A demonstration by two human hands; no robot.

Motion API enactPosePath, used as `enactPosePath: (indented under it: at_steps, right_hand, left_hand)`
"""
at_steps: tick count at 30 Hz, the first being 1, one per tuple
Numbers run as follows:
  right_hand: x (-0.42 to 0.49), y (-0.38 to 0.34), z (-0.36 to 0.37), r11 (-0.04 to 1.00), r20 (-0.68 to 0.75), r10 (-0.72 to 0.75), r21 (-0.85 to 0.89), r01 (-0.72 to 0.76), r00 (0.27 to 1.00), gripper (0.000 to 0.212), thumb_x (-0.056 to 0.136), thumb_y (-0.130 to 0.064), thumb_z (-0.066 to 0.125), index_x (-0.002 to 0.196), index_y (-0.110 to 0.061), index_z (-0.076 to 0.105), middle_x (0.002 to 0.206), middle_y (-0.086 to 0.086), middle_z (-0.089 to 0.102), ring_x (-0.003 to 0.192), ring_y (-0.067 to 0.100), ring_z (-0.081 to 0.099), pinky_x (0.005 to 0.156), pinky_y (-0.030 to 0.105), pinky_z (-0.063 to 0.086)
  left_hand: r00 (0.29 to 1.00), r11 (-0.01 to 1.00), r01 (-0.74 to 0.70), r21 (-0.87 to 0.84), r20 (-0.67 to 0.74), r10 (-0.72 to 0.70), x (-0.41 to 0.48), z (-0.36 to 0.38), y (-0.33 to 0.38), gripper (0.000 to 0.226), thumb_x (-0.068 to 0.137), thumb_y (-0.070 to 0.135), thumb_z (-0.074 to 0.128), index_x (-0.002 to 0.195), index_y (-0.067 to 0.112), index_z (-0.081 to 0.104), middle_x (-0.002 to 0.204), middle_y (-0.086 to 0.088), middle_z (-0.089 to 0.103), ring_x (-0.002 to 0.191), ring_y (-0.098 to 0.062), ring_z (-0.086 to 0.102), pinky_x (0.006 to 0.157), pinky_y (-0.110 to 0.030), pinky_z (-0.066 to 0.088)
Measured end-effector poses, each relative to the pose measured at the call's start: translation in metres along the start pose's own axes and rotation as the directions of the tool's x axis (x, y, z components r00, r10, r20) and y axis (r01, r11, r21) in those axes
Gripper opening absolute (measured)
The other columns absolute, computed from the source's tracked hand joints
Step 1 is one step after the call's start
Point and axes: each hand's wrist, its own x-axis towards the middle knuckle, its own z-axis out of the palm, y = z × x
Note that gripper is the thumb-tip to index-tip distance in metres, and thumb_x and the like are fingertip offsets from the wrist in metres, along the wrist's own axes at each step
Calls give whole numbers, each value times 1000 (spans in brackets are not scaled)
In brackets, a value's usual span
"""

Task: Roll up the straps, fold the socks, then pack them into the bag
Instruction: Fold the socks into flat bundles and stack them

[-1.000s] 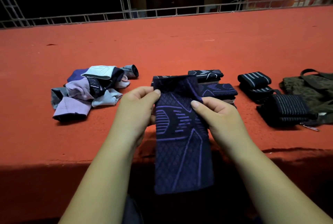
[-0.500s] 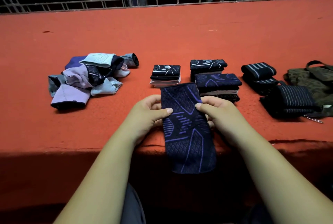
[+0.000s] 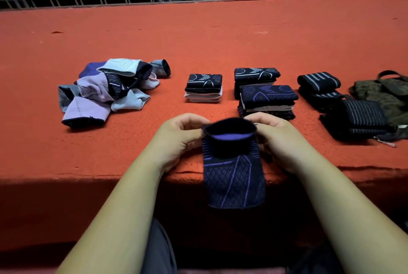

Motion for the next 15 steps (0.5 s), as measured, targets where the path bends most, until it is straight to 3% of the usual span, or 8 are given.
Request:
enactPosePath:
  at_steps: [5,8,11,13,15]
  right_hand:
    - [-4,-7,1,999,24,31,41,-32,999,35,95,15,31,89,-1,62,46,-9,52,36,-1,41,39,11,33]
    - [-3,-6,1,999,47,9,30,-11,999,31,98,6,37,87,-4,65,54,-6,58,44,1,49,44,14,38]
    - [-5,1,-4,995,104,-49,-80,57,993,17,100,-9,61,87,-17,69,69,-2,57,56,7,47,50,18,37]
    - [-7,3,-6,981,126,-97,-156,117,987,12,98,-5,69,93,-15,66,71,-7,58,55,4,46,50,15,37]
    - [-7,5,-6,967,137,-141,-191,166,981,18,96,6,67,100,-11,62,72,-13,60,57,-2,48,51,11,38]
  left_hand:
    - [999,1000,19,-14,41,-19,-2,1,2,31,91,-16,59,91,11,75,103,-17,72,98,-24,71,87,-31,61]
    - [998,996,47,-73,37,-44,-2,2,6,34,93,-14,44,90,8,70,111,-24,75,99,-28,72,80,-30,61]
    - [996,993,69,-93,69,-63,-3,6,7,11,97,6,62,107,7,61,101,-13,74,88,-24,72,74,-30,60]
    - [993,996,76,53,85,-80,-3,6,3,28,92,17,80,113,6,63,97,-7,73,90,-20,71,78,-31,59]
    - [992,978,53,204,101,-74,-3,8,2,35,88,15,85,116,6,67,95,-7,73,90,-19,69,80,-31,56]
